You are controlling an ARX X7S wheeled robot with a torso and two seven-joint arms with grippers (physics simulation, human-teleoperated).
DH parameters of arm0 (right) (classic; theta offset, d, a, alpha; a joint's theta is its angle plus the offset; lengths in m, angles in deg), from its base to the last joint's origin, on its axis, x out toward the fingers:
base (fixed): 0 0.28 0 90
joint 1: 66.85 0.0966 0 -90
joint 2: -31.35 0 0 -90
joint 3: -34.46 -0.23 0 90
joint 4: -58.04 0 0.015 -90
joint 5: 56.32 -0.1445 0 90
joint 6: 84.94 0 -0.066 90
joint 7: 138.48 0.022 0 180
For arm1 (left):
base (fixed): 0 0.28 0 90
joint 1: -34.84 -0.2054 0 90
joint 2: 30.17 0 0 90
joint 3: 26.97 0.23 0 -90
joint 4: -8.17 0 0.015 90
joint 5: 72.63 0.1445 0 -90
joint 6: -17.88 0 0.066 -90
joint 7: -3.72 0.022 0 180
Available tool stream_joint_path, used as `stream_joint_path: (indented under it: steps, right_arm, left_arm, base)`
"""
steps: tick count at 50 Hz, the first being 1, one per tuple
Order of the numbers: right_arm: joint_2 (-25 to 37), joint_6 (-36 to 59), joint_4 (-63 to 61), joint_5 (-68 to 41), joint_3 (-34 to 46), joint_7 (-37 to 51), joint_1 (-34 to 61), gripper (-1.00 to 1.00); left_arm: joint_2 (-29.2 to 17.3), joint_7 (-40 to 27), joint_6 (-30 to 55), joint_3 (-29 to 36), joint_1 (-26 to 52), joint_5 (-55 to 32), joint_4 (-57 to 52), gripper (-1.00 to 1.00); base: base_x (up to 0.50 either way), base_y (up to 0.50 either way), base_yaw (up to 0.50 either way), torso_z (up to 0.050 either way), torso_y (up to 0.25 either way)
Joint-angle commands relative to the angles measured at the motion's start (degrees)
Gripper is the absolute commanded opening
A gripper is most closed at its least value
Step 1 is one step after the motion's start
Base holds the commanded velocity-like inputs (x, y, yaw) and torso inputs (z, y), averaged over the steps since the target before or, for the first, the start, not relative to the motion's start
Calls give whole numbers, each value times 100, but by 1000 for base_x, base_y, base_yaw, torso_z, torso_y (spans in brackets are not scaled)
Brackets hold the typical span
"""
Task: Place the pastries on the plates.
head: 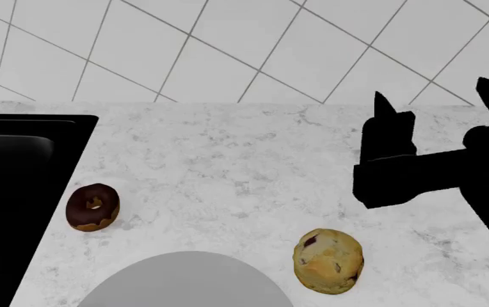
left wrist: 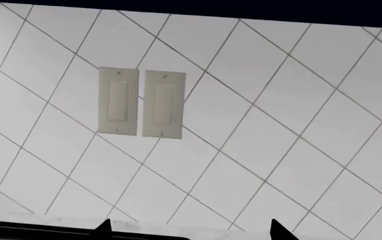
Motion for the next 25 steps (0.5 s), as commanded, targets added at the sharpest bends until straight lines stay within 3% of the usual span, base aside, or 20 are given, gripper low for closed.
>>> stream_joint_path:
  steps: [1, 5, 12, 25]
  right_arm:
    - [663, 378, 1409, -707, 1072, -678, 792, 100]
    - [831, 297, 1442, -348, 1211, -1170, 650, 100]
    - [1161, 185, 1312, -1221, 1779, -767, 667, 100]
    - [1185, 156, 1204, -1087, 2067, -1039, 461, 100]
  left_arm:
    - [95, 307, -572, 449, -159, 584, 268, 100]
    - [79, 308, -549, 449, -156, 535, 271, 100]
    - [11, 117, -262, 228, -47, 161, 144, 100]
    - [-30, -93, -97, 61, -110, -146, -47, 100]
  base:
    - [0, 0, 0, 0, 0]
    - [0, 0, 0, 0, 0]
    - [0, 0, 0, 0, 0]
    - [0, 0, 0, 0, 0]
